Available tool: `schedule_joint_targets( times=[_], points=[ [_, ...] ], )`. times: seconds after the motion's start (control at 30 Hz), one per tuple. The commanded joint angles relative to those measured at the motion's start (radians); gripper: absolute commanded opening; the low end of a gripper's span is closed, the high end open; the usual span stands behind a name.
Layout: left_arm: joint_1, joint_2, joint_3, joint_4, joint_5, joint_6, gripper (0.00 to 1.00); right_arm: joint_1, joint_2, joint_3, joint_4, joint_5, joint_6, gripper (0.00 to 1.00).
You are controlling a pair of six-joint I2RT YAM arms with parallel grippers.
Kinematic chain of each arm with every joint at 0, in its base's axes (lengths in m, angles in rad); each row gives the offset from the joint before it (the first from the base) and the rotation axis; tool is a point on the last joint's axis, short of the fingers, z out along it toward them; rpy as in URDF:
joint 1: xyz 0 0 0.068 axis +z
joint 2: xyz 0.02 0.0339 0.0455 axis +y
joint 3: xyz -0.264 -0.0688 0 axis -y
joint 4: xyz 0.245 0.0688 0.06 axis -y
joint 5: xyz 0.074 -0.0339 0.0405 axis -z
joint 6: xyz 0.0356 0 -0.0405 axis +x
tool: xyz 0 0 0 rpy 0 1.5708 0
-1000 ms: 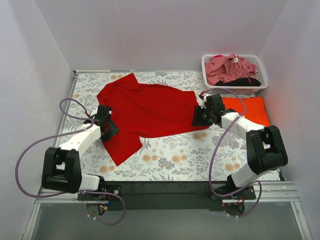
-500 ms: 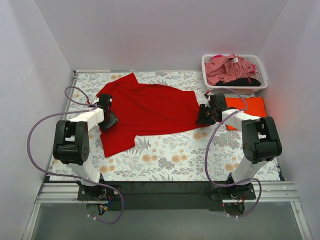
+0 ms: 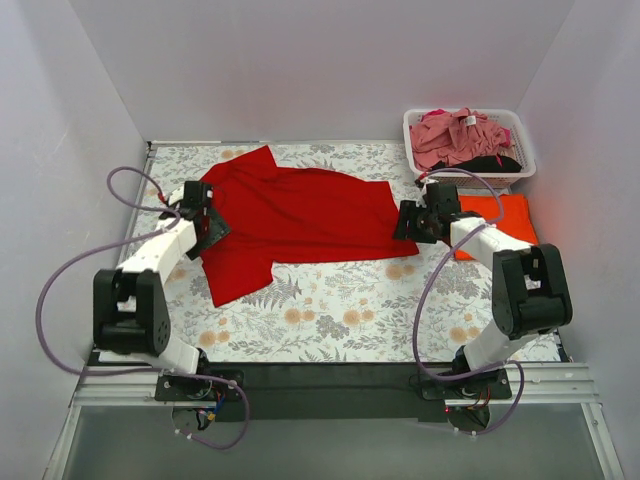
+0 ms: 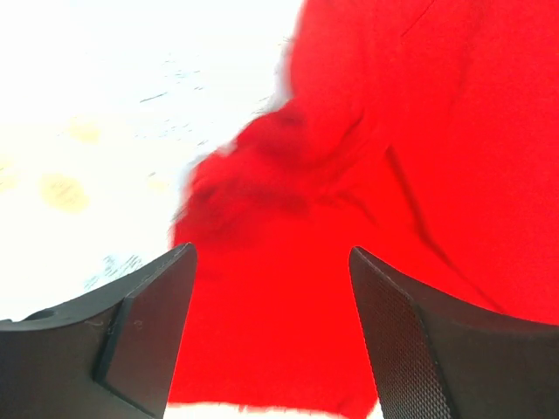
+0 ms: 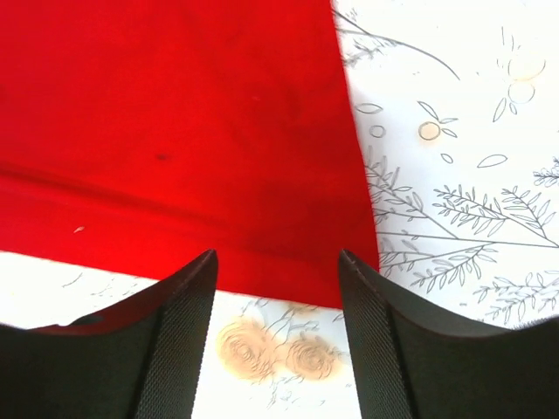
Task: Fold and stack the t-shirts
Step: Flatten the tshirt out
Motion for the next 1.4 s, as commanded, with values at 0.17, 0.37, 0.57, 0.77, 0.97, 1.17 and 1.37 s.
schedule_joint_targets(
  times=[0.17,0.37,0.57,0.77,0.97,1.17,1.37],
  points=[
    [0.006,-0.306,-0.225,-0.162,-0.014,-0.108,0.62,0.084,-0.144,-0.017,-0.084,0.056,-0.034,0.77],
    [0.005,-0.36,-0.341,-0.162,0.087,-0.154,0.57,0.142,-0.189,-0.042,-0.108,0.079,-0.057,0.77],
    [0.0,-0.305,-0.339,-0.173,0.116,-0.156,0.54,0.151,-0.209,-0.073,-0.11,0.08,-0.06,0.77],
    [-0.001,-0.237,-0.364,-0.139,0.105,-0.147,0.54,0.151,-0.2,-0.074,-0.11,0.085,-0.066,0.77],
    [-0.001,-0.16,-0.384,-0.108,0.067,-0.15,0.51,0.153,-0.189,-0.082,-0.099,0.087,-0.063,0.77],
    [-0.006,-0.123,-0.407,-0.087,0.068,-0.156,0.34,0.151,-0.175,-0.083,-0.091,0.094,-0.065,0.77],
    [-0.006,-0.168,-0.396,-0.093,0.068,-0.137,0.0,0.15,-0.169,-0.102,-0.088,0.163,-0.042,0.77]
  ],
)
